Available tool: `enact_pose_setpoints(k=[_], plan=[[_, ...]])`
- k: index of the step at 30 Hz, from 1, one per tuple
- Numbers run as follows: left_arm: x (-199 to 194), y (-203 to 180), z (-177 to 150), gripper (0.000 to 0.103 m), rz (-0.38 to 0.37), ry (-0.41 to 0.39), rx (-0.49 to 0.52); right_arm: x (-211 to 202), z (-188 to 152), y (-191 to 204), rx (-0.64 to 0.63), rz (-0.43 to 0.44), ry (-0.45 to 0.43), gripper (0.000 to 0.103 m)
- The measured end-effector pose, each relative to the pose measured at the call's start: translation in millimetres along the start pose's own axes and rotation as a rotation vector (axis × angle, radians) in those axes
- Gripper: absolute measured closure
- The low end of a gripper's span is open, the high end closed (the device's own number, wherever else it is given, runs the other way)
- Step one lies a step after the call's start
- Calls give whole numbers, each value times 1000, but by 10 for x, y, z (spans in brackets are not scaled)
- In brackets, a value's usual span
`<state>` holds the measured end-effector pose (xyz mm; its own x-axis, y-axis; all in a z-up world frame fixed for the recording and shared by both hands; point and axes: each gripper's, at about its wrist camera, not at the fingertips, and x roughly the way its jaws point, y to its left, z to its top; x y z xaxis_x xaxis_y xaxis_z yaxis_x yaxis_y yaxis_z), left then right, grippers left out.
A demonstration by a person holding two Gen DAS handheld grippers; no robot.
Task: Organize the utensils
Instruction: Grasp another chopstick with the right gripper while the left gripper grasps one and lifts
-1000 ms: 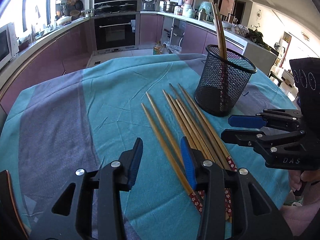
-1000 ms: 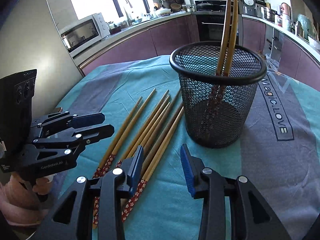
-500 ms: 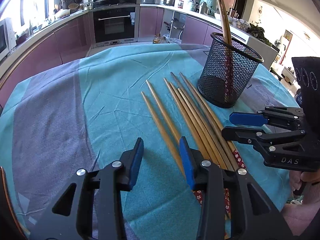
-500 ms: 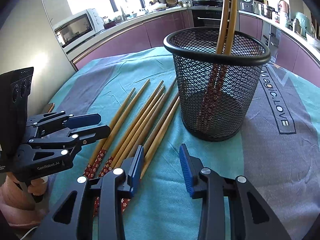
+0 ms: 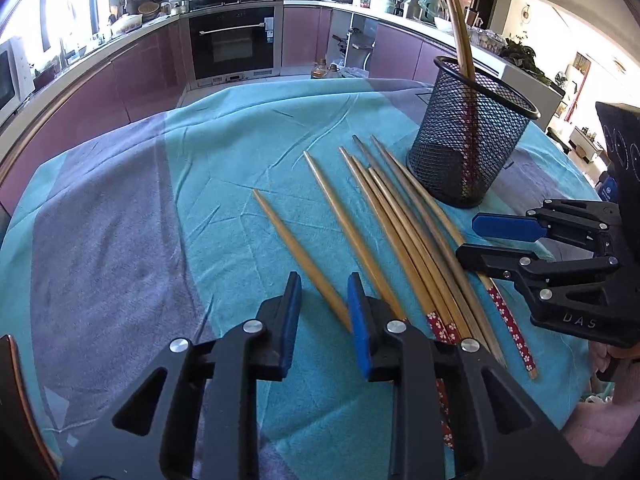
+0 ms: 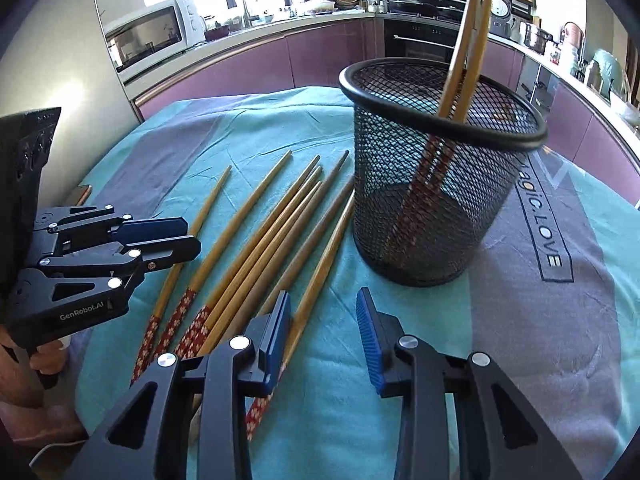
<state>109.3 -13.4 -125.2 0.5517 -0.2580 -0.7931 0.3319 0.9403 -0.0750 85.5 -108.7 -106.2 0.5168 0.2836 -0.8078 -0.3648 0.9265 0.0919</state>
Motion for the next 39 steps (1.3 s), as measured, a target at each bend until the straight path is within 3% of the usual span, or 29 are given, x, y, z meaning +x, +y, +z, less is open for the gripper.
enact_pose_setpoints(k=[4, 9, 17, 25, 32, 39], plan=[[46, 6, 79, 79, 4, 5, -17, 45, 44, -22, 22, 2, -12, 80], [72, 7, 114, 90, 19, -3, -55, 43, 51, -90, 71, 33, -18, 93], [19, 17, 71, 96, -3, -26, -104, -74, -15, -245, 144, 76, -47, 97], [-66, -138, 26, 96, -71, -38, -43, -164, -45, -103, 49, 131, -36, 97], [59, -171, -15, 94, -38, 15, -12, -70, -52, -71, 28, 118, 7, 96], [114, -144, 10, 92, -55, 24, -12, -19, 25, -9, 19, 118, 1, 95]])
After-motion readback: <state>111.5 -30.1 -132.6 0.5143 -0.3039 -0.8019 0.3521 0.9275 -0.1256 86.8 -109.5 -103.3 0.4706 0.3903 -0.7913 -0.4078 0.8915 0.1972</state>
